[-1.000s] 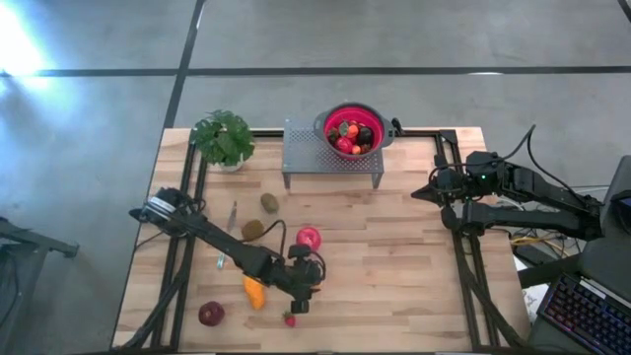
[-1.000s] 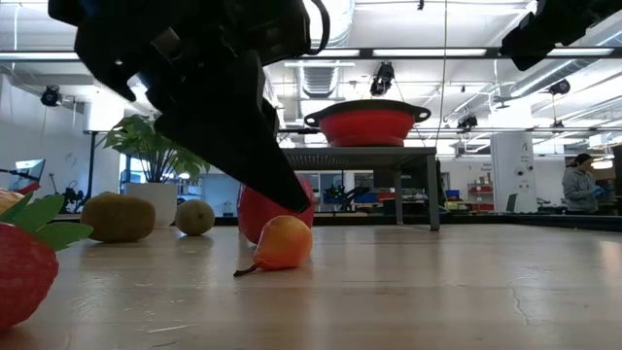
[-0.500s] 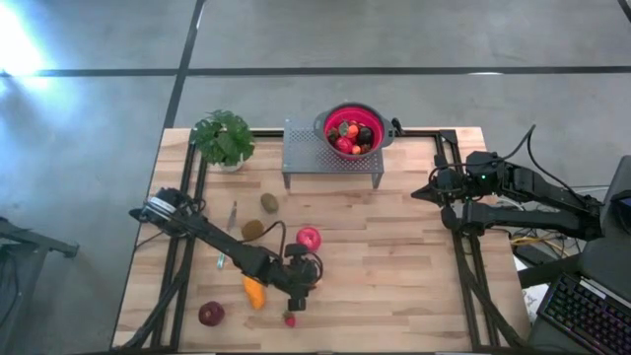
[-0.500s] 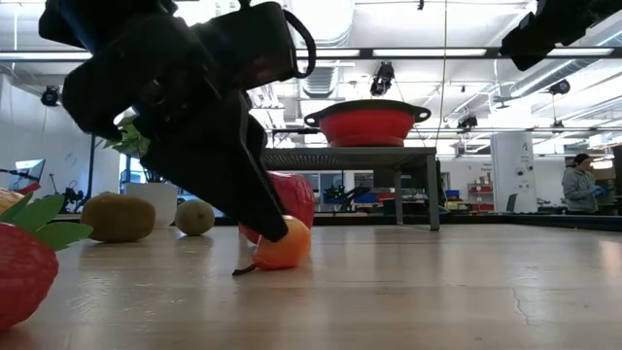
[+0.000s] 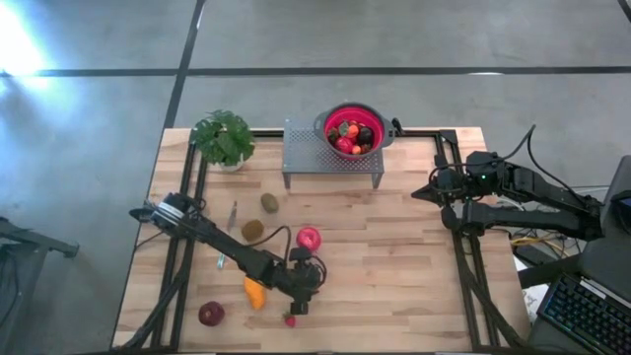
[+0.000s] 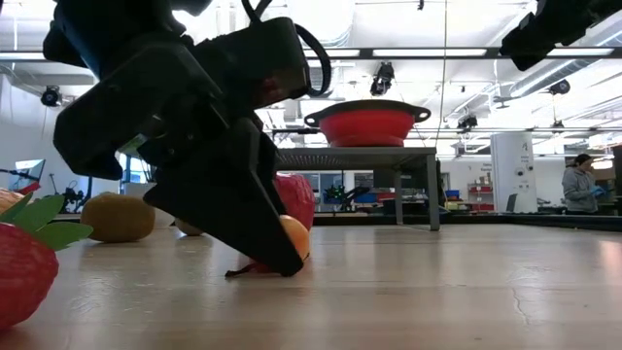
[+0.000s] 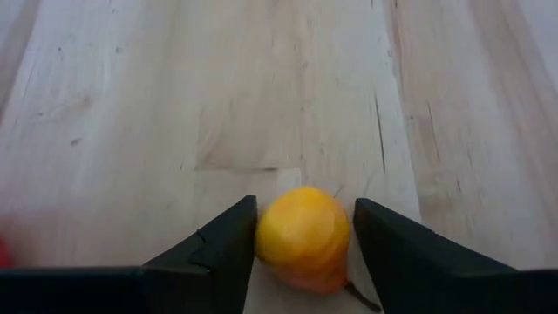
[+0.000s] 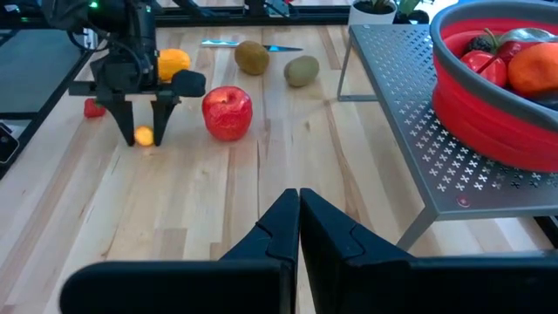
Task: Pick & Place Fruit
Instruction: Put the peach into the strainer bowl on the shelf, then put the strawberry into the strainer bowl on the shelf
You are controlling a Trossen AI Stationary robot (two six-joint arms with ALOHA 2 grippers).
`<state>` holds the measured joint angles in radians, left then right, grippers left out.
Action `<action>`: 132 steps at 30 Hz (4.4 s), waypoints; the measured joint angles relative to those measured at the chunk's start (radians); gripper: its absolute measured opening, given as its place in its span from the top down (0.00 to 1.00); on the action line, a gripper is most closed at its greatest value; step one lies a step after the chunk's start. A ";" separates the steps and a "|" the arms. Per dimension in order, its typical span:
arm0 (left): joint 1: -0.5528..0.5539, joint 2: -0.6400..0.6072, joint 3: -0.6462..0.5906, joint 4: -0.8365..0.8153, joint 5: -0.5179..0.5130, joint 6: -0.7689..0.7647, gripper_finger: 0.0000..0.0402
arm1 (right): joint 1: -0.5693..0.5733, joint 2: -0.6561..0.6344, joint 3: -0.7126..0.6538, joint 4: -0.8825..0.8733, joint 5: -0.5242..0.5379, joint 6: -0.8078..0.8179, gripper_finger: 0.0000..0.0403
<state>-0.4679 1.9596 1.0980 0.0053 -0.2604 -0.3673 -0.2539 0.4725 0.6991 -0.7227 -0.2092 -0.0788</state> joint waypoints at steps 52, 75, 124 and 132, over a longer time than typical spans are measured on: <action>0.434 -0.135 0.551 -0.086 -0.031 0.779 0.66 | 0.000 0.000 0.000 0.000 0.000 -0.002 0.98; 0.806 -0.133 0.616 -0.091 0.016 0.723 0.65 | 0.000 0.000 0.000 0.000 0.000 -0.001 0.98; 0.854 -0.115 0.572 -0.179 0.006 0.711 0.47 | 0.000 0.000 0.000 0.000 0.000 0.000 0.98; 0.762 -0.178 0.693 -0.371 0.006 0.755 0.47 | 0.000 0.000 0.000 0.000 0.000 0.000 0.98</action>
<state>0.2945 1.7811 1.7911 -0.3652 -0.2546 0.3881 -0.2536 0.4728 0.6991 -0.7231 -0.2092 -0.0792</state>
